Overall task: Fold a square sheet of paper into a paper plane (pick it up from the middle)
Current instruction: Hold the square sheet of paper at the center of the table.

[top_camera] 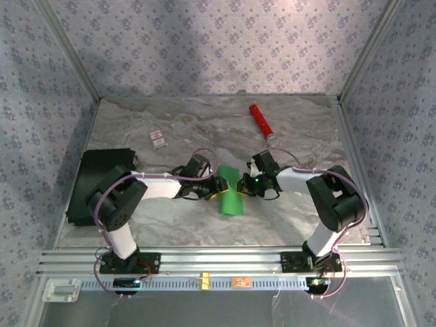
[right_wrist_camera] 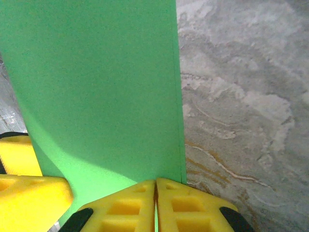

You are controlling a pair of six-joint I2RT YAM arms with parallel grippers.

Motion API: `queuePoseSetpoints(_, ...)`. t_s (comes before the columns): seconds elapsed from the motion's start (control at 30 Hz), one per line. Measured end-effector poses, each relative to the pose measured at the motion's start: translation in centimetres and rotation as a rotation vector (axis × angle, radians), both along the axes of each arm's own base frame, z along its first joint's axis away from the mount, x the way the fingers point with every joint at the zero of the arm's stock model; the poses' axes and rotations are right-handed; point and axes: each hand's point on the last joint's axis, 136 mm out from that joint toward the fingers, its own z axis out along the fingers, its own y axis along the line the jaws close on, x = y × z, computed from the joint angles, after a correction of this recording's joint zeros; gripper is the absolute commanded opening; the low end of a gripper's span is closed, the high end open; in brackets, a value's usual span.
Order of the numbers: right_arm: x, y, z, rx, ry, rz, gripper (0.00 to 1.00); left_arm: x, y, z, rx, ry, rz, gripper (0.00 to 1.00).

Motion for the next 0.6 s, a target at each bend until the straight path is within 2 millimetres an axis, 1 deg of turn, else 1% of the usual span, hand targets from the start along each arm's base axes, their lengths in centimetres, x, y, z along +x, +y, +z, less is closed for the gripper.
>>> queuePoseSetpoints(0.23,0.1,0.5,0.4,0.038,0.005,-0.009,0.17,0.0,0.1,-0.2,0.037,0.002,-0.021,0.41)
queuePoseSetpoints(0.33,0.3,0.5,1.0,0.052,-0.002,-0.015,0.2,0.1,0.1,-0.2,0.053,0.0,-0.032,0.41)
queuePoseSetpoints(0.47,1.0,0.2,3.2,0.074,-0.051,-0.029,0.23,0.1,0.1,-0.3,0.069,-0.003,-0.041,0.41)
queuePoseSetpoints(0.53,1.6,-0.1,4.8,0.08,-0.089,-0.042,0.23,0.1,0.2,-0.3,0.071,-0.003,-0.043,0.41)
queuePoseSetpoints(0.6,2.1,-0.5,5.9,0.088,-0.117,-0.056,0.23,0.1,0.2,-0.3,0.074,-0.004,-0.046,0.41)
